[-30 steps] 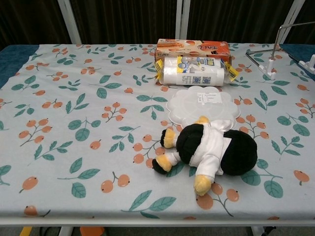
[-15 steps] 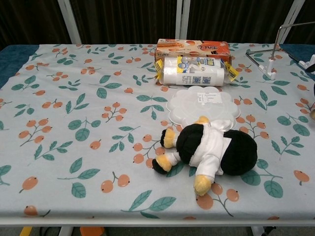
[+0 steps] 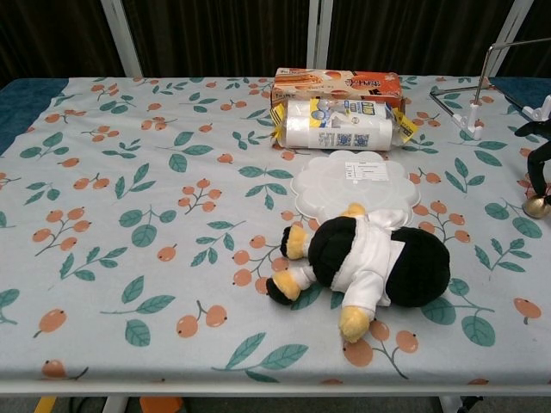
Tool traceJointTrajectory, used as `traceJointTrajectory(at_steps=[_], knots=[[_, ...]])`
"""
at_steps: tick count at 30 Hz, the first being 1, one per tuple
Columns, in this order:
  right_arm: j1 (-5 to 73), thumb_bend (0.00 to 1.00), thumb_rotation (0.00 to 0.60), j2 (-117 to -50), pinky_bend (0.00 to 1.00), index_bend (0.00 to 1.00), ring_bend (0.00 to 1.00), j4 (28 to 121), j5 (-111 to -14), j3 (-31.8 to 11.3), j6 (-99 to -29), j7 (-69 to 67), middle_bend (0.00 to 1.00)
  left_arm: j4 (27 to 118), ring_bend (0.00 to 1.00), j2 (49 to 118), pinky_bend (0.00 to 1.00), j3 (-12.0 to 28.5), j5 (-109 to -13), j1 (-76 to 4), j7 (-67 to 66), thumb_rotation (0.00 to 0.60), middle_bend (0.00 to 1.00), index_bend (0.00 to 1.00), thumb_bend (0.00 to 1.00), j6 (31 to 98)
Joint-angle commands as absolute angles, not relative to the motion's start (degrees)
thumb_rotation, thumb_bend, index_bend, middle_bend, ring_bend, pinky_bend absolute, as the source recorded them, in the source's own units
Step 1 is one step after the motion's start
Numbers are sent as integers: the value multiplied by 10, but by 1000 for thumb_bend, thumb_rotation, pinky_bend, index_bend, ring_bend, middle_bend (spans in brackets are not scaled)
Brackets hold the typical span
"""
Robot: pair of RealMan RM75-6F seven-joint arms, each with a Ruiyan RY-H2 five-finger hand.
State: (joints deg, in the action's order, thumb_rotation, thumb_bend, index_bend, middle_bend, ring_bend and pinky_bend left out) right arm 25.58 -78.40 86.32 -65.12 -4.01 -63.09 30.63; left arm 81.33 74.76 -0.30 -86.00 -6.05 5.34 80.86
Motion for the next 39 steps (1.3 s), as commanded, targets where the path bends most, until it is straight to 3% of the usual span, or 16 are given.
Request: traceJointTrajectory(at_steps=[1, 8, 14, 21, 27, 30, 34, 39], knots=[[257, 430, 600, -785, 0, 737, 0, 862, -648, -40, -628, 309, 83, 813, 0, 748, 17, -3, -860, -60, 53, 600, 0, 86, 23, 809], [259, 390, 600, -786, 0, 708, 0, 865, -638, -39, -624, 319, 76, 813, 0, 747, 17, -2, -860, -60, 54, 600, 0, 86, 23, 809], [259, 300, 600, -784, 0, 564, 0, 869, -630, -37, -621, 322, 50, 812, 0, 748, 17, -2, -859, -60, 55, 600, 0, 86, 23, 808], [256, 258, 600, -774, 0, 311, 0, 881, -639, -38, -630, 311, 13, 814, 0, 748, 17, -2, -859, -60, 53, 600, 0, 86, 23, 810], [247, 224, 600, -753, 0, 35, 0, 908, -655, -44, -655, 294, 0, 814, 0, 747, 17, -2, -859, -59, 54, 600, 0, 86, 23, 810], [230, 206, 600, -731, 0, 0, 0, 934, -678, -43, -688, 274, 0, 815, 0, 747, 17, -1, -860, -59, 54, 600, 0, 86, 23, 813], [190, 91, 600, -691, 0, 0, 0, 958, -731, -29, -747, 215, 0, 817, 0, 745, 17, 0, -863, -58, 53, 600, 0, 86, 23, 819], [117, 37, 600, -679, 0, 0, 0, 890, -849, -5, -885, 73, 0, 825, 0, 741, 17, 3, -872, -58, 48, 600, 0, 86, 23, 830]])
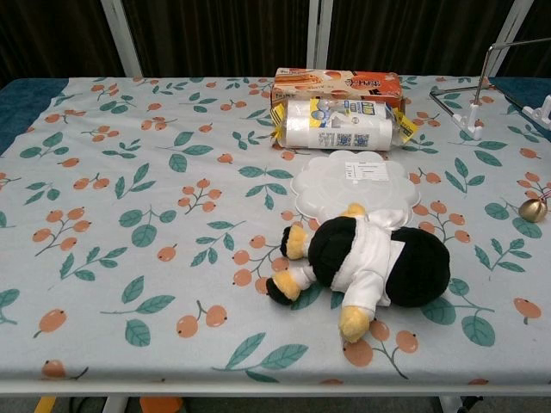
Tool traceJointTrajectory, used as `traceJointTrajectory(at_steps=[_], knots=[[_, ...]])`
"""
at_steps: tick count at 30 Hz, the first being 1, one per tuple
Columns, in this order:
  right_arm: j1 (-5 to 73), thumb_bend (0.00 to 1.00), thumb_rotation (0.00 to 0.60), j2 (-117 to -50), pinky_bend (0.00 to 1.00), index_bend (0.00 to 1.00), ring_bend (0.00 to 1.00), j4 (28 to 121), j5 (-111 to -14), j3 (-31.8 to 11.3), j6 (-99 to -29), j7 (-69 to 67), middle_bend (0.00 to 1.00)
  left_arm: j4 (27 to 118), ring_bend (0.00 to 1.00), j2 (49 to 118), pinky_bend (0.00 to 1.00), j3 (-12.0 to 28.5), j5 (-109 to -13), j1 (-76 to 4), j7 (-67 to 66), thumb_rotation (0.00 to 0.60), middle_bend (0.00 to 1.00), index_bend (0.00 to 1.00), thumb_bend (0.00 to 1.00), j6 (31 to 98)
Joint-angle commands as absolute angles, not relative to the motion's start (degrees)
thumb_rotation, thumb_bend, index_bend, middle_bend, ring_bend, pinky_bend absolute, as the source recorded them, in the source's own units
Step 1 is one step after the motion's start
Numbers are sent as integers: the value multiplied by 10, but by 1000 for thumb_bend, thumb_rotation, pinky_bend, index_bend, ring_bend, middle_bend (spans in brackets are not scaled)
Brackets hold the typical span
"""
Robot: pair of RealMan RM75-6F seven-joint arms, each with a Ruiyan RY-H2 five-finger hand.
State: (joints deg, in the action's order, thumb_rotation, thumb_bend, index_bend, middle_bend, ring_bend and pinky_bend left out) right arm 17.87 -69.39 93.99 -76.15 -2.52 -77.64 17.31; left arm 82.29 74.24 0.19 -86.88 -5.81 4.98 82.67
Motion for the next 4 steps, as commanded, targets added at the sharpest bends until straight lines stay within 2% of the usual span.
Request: traceJointTrajectory(at_steps=[1, 4], knots=[[104, 32, 600, -685, 0, 0, 0, 870, -862, -3, -912, 56, 0, 825, 0, 740, 17, 4, -873, -59, 47, 600, 0, 86, 23, 832], [69, 34, 600, -708, 0, 0, 0, 813, -881, -1, -971, 20, 0, 829, 0, 737, 17, 4, -876, -59, 42, 600, 0, 86, 23, 837]])
